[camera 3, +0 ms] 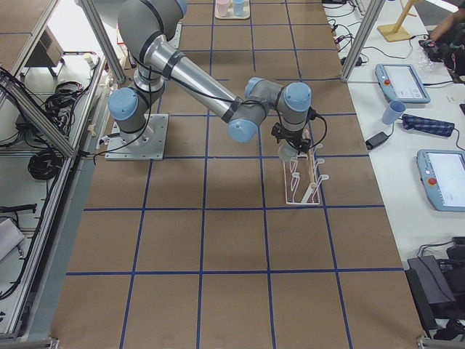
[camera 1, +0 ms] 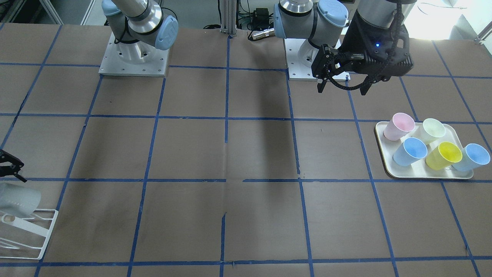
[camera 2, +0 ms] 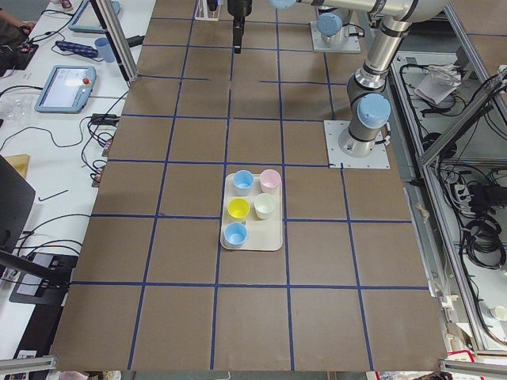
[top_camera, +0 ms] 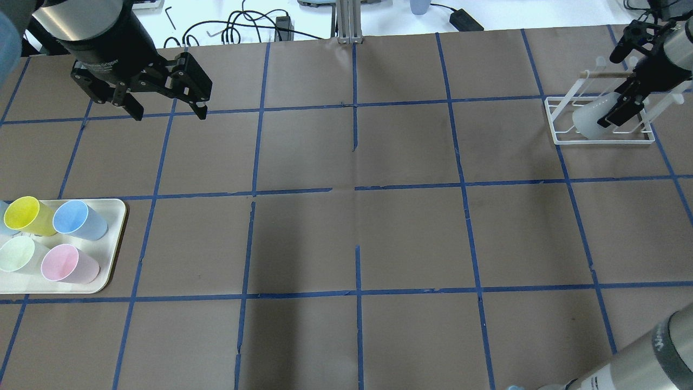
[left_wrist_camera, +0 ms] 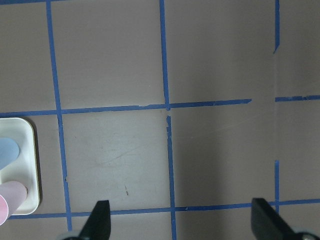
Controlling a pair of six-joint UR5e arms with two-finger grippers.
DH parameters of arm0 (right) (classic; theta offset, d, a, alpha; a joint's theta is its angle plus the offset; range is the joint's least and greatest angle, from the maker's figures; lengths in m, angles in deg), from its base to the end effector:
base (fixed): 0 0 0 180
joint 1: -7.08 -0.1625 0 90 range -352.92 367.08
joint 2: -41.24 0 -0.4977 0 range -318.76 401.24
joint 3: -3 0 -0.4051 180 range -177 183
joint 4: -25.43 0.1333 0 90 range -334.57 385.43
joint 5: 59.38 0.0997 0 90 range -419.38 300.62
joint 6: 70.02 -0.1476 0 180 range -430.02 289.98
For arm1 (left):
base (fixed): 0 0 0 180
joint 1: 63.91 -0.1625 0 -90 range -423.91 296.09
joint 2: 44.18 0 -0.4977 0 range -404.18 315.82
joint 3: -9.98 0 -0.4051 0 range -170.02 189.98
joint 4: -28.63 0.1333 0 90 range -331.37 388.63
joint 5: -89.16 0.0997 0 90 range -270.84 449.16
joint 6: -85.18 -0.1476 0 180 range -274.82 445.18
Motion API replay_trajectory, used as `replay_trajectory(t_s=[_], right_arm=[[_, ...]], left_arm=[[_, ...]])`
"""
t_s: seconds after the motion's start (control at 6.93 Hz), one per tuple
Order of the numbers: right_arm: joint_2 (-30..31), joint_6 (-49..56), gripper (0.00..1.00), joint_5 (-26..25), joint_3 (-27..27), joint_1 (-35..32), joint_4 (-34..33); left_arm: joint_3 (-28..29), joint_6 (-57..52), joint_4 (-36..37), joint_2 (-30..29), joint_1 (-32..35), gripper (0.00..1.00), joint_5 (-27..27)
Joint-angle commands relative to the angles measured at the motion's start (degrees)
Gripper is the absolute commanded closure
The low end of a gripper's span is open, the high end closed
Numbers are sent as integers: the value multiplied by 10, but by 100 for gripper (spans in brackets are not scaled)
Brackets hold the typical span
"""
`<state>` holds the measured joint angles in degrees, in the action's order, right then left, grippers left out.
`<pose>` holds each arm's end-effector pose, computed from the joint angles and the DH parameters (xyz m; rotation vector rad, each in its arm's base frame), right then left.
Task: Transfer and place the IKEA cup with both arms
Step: 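Lower the right gripper around the grey cup and close on it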
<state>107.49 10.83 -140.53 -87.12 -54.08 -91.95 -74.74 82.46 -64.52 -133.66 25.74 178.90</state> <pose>-0.1910 -0.6703 0.3147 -1.3625 2.7763 -0.2502 -0.1309 -0.5057 0.5583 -0.0650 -3.1368 0.0727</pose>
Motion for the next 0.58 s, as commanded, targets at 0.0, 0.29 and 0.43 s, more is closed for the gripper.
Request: replay_trajectory(t_s=[0.0, 0.29, 0.43], right_arm=[[-8, -2, 0, 8, -1, 10, 2], [-8, -3, 0, 14, -1, 11, 3], [-8, -3, 1, 25, -1, 11, 3]], left_arm=[[0, 0, 0, 0, 0, 0, 0], [0, 0, 1, 0, 0, 0, 0], [0, 0, 0, 0, 0, 0, 0]])
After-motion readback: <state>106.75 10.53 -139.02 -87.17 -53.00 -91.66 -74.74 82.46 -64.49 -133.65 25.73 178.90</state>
